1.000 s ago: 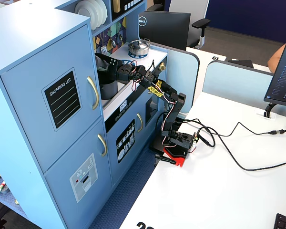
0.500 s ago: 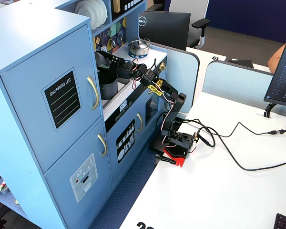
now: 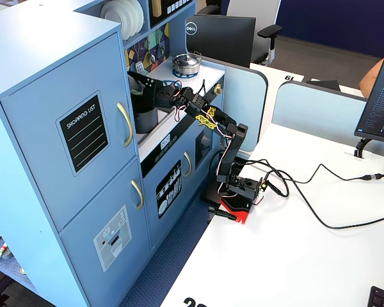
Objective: Put salt in the gray recipient
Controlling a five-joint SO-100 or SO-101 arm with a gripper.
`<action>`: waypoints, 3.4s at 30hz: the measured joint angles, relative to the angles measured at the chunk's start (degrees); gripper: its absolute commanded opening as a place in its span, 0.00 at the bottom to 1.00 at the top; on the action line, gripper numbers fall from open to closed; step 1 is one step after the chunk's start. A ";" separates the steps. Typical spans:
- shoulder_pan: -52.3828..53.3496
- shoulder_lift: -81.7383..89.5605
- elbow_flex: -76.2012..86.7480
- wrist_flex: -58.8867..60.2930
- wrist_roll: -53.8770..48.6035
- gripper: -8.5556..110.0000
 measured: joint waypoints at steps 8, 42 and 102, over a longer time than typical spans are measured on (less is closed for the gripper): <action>-2.99 -0.35 -2.37 0.09 0.09 0.07; 41.22 -3.43 -5.45 10.02 -85.61 0.07; 54.67 -18.72 14.85 -25.31 -128.58 0.47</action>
